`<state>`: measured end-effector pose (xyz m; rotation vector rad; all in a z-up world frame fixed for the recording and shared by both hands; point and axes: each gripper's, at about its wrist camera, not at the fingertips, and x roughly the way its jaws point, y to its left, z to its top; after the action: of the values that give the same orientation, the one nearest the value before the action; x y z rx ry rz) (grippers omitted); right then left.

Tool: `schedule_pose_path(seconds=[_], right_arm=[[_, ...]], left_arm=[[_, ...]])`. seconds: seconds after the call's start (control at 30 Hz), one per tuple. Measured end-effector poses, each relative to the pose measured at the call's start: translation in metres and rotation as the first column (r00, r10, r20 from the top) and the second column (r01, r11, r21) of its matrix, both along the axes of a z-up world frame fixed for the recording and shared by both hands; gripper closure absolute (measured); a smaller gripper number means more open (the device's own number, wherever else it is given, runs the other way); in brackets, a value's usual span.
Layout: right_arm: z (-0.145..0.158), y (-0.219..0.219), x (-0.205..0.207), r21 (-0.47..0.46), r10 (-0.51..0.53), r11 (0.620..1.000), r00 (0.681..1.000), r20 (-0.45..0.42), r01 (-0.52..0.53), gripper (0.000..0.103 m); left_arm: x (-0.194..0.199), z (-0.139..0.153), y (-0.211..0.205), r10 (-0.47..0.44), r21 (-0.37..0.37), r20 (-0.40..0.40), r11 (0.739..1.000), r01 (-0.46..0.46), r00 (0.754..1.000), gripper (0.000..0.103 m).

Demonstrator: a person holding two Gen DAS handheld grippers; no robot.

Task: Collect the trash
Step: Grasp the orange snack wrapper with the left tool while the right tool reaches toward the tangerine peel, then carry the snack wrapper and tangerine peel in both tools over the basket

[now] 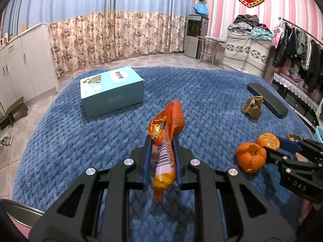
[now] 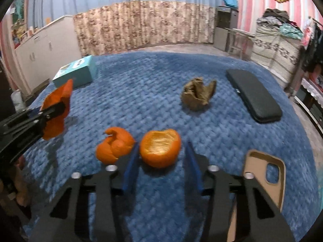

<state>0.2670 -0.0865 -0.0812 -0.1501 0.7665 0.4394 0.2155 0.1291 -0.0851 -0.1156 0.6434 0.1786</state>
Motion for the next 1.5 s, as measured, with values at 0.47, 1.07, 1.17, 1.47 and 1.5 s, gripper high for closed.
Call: schedule_pose_path(seconds=[0.47, 1.07, 1.17, 1.47, 1.5], right_arm=[[0.032, -0.065, -0.019, 0.079, -0.093, 0.993, 0.991, 0.100, 0.085, 0.068], [0.094, -0.250, -0.070, 0.096, -0.417, 0.908, 0.855, 0.309, 0.408, 0.068], [0.093, -0.279, -0.074, 0.113, -0.470, 0.881, 0.824, 0.315, 0.459, 0.068], [0.088, -0.349, -0.082, 0.155, -0.590, 0.805, 0.743, 0.317, 0.573, 0.068], [0.088, -0.355, -0.085, 0.156, -0.598, 0.799, 0.736, 0.316, 0.581, 0.068]], left_arm=[[0.000, 0.003, -0.005, 0.031, 0.042, -0.002, 0.999, -0.031, 1.000, 0.084], [-0.002, 0.071, -0.095, -0.142, 0.058, 0.117, 0.989, 0.136, 0.983, 0.084], [0.003, 0.078, -0.119, -0.185, 0.058, 0.129, 0.982, 0.179, 0.974, 0.084], [0.016, 0.096, -0.207, -0.326, 0.060, 0.169, 0.945, 0.320, 0.930, 0.084], [0.016, 0.097, -0.216, -0.339, 0.064, 0.172, 0.941, 0.333, 0.925, 0.084]])
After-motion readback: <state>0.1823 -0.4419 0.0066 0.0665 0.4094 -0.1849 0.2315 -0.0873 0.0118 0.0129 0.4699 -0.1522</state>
